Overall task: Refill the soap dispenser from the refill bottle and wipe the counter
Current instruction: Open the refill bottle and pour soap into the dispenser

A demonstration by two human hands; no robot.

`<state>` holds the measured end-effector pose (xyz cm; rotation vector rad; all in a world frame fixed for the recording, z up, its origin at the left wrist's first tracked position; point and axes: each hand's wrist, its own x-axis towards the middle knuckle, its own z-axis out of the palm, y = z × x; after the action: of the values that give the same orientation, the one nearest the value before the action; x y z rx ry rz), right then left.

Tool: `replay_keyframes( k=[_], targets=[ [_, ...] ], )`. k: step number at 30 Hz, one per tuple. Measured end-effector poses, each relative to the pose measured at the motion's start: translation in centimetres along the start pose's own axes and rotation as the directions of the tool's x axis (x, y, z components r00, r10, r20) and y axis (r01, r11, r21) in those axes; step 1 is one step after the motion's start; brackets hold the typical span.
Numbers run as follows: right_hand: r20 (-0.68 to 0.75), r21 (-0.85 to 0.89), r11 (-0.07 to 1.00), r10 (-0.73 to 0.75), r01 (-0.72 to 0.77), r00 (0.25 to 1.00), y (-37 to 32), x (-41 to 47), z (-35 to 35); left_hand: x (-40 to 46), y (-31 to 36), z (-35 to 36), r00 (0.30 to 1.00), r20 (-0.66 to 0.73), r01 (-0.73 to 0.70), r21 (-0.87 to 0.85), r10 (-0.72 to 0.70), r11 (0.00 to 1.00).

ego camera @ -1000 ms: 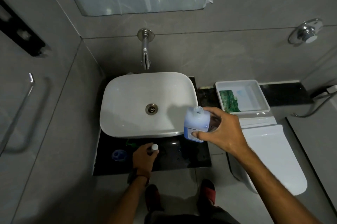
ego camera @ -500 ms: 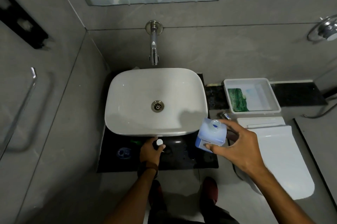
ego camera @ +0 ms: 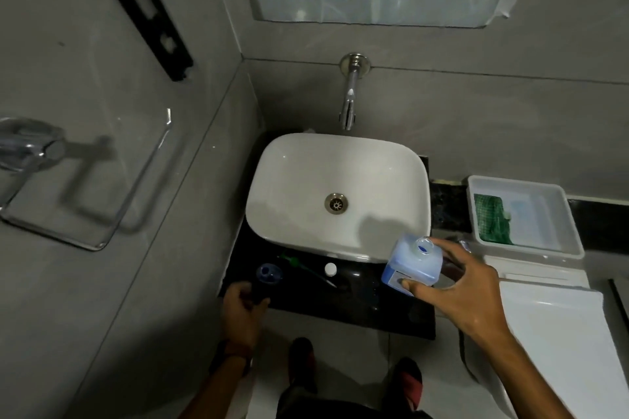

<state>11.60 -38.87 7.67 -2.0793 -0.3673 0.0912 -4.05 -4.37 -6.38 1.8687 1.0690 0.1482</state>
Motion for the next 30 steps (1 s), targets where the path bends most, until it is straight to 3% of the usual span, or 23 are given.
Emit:
replay_keyframes(
  k=[3, 8, 15, 22, 25, 30],
  targets=[
    [0.028, -0.01, 1.0, 0.005, -0.005, 1.0, -0.3, 0.2, 1.3, 2.5, 0.9, -1.4, 0.993, 0.086, -0.074, -0.045, 0.077, 0.996],
    [0.055, -0.029, 0.999, 0.029, -0.028, 0.998, -0.6, 0.1, 3.0, 5.2, 1.5, -1.7, 0.925, 0.3, -0.258, 0.051, 0.232, 0.965],
    [0.035, -0.045, 0.998, 0.046, -0.044, 0.998, -1.1, 0.1, 3.2, 5.6, 0.8, -0.9, 0.919, 0.345, -0.214, 0.034, 0.189, 0.976],
    [-0.057, -0.042, 0.999, -0.016, 0.014, 0.998, -3.1, 1.8, 1.4, 3.0, 6.8, -2.2, 0.886, 0.274, -0.362, -0.098, 0.375, 0.927],
    [-0.095, -0.048, 0.996, -0.081, 0.077, 0.992, -5.2, 3.9, -0.7, 1.7, 13.4, -2.0, 0.811, 0.287, -0.477, -0.179, 0.509, 0.861],
    [-0.161, -0.15, 0.971, -0.208, 0.184, 0.965, -10.2, 7.8, -4.7, -0.4, 25.8, -2.1, 0.626, 0.302, -0.662, -0.283, 0.719, 0.695]
  ],
)
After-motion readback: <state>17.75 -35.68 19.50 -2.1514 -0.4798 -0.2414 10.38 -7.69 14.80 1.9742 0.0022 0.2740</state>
